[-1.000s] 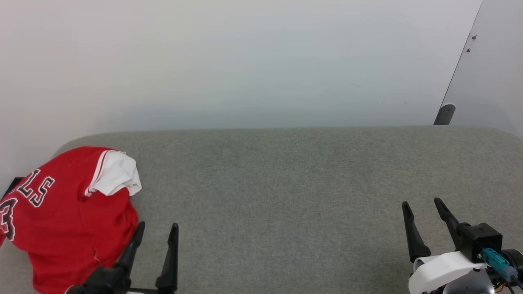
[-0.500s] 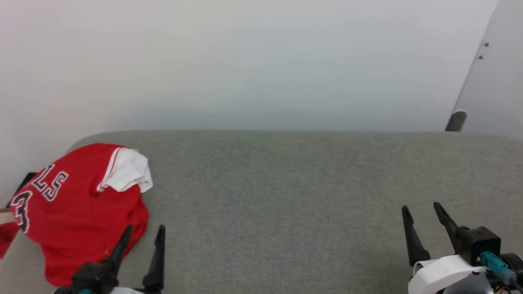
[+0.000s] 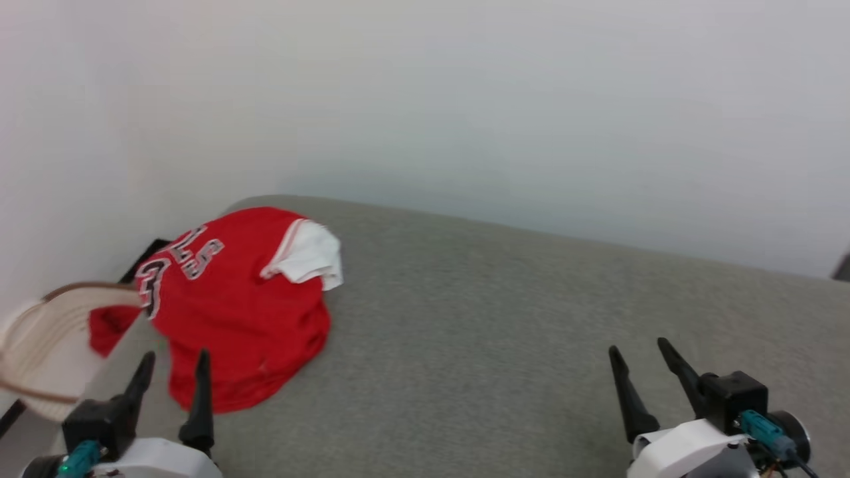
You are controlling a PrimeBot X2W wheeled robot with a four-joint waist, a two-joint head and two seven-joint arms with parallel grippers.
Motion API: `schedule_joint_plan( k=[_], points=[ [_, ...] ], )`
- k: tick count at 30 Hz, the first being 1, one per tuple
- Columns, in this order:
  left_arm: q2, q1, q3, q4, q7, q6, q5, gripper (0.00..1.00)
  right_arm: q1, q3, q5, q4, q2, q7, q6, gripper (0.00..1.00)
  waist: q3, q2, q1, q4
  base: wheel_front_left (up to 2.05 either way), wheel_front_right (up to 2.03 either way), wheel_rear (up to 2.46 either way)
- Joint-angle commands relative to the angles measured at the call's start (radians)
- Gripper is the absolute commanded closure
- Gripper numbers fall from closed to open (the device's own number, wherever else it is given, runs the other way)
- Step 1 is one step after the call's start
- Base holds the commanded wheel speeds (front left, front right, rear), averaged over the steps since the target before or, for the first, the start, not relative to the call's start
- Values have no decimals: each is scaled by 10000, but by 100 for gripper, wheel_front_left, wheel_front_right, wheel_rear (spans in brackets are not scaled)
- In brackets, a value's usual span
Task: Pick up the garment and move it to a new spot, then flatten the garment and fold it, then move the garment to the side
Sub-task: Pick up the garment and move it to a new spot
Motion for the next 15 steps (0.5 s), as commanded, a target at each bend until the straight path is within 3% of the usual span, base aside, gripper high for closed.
schedule_joint_plan(
  k=[1,9,15],
  points=[
    [77,-17,47,-37,36,94,-33,0,-99,113,112,37,31,-47,8,0,-197,0,0,748,0,0,0],
    [103,58,102,-339,325,207,-205,0,-338,470,246,334,28,-154,6,0,-149,0,0,1439,0,0,0],
    [131,-317,58,-450,622,-21,-493,0,-336,362,151,429,26,-156,6,0,24,0,0,1585,0,0,0]
  ],
)
